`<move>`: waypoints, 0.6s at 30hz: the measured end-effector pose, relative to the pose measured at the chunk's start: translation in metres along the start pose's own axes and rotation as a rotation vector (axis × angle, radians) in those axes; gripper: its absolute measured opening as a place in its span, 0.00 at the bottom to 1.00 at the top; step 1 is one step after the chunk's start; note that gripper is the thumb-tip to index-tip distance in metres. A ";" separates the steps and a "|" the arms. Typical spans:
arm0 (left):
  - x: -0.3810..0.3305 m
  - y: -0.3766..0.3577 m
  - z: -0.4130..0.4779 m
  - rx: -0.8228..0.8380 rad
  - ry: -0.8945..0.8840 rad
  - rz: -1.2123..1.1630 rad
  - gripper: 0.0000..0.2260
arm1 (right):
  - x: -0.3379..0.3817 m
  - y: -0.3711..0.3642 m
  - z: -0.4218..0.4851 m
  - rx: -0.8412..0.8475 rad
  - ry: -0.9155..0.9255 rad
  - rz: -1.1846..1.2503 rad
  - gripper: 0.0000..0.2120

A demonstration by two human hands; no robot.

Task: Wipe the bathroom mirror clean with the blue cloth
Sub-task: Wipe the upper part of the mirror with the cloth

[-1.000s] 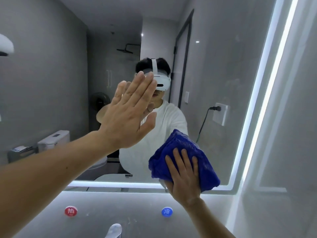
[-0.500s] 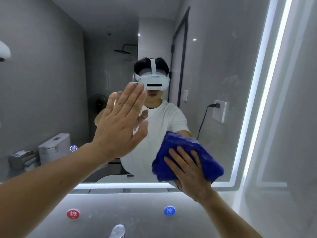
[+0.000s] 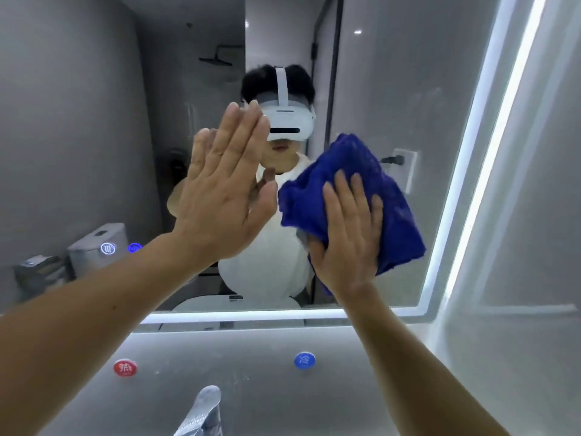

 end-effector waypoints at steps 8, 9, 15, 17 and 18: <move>-0.022 -0.021 -0.013 0.085 -0.050 0.001 0.29 | -0.013 0.006 -0.140 0.244 0.275 -0.072 0.28; -0.023 -0.023 -0.013 0.095 -0.051 0.008 0.29 | -0.019 0.008 -0.151 0.301 0.331 -0.095 0.25; -0.033 -0.029 -0.004 0.066 -0.082 -0.014 0.29 | -0.054 0.027 -0.139 0.428 0.435 -0.066 0.20; -0.035 -0.030 0.002 0.056 -0.075 -0.009 0.29 | -0.060 0.032 -0.089 0.359 0.385 -0.012 0.19; -0.036 -0.030 0.004 0.054 -0.077 -0.004 0.29 | -0.065 0.034 -0.057 0.303 0.344 -0.001 0.19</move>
Point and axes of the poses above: each hand's wrist, its own z-axis towards the middle knuckle, its own y-axis out of the back of the hand, x = y × z, the point moved 4 cm from there along z, towards the middle knuckle, and after that the axes turned 2 degrees about x, right-handed, at the moved point
